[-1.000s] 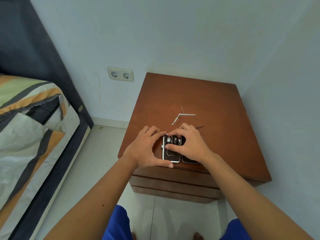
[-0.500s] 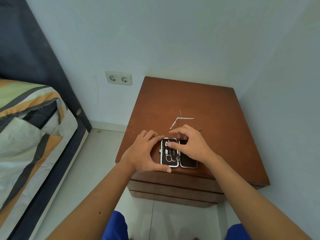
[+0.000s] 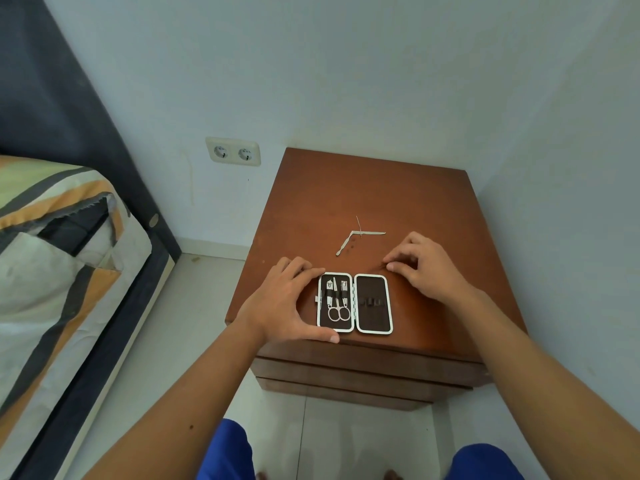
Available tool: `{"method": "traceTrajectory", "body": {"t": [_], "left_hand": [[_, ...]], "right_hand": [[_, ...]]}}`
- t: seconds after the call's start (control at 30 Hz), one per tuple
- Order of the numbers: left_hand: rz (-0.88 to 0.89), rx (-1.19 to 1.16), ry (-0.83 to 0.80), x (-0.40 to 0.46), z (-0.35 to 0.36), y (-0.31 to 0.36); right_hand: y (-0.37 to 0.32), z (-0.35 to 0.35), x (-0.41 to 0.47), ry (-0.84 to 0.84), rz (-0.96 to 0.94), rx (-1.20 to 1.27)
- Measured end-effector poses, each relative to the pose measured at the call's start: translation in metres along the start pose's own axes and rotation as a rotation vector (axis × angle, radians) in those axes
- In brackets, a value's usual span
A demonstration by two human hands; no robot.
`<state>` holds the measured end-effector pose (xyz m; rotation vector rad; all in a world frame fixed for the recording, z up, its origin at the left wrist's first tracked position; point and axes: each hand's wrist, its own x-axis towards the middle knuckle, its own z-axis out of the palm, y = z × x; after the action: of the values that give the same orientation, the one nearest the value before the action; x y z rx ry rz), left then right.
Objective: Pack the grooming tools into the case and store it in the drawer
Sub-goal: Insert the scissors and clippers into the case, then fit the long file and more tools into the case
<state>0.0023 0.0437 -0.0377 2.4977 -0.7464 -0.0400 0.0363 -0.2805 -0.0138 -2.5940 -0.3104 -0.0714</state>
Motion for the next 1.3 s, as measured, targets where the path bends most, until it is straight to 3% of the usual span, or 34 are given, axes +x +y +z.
{"method": "traceTrajectory", "body": {"t": [0.13, 0.3, 0.4, 0.5, 0.93, 1.1, 1.3], "left_hand": [[-0.005, -0.001, -0.001, 0.000, 0.000, 0.000], [-0.011, 0.004, -0.009, 0.000, 0.000, 0.001], [-0.019, 0.005, -0.016, 0.000, -0.001, 0.001], [-0.025, 0.004, -0.019, 0.001, -0.001, 0.002], [-0.020, -0.003, -0.005, 0.000, -0.002, 0.003], [-0.020, -0.007, 0.004, 0.001, -0.001, 0.002], [-0.011, -0.007, 0.013, 0.000, -0.002, 0.003]], "right_hand": [[-0.002, -0.003, -0.003, 0.018, 0.004, -0.023], [-0.022, -0.003, -0.013, 0.078, 0.102, 0.231], [-0.034, 0.000, -0.017, -0.014, 0.103, 0.487], [-0.041, 0.003, -0.019, -0.096, 0.063, 0.583], [-0.031, 0.026, -0.017, -0.040, 0.072, 0.423], [-0.024, 0.026, -0.018, -0.111, 0.070, 0.329], [-0.026, 0.023, -0.027, -0.088, 0.076, 0.370]]}}
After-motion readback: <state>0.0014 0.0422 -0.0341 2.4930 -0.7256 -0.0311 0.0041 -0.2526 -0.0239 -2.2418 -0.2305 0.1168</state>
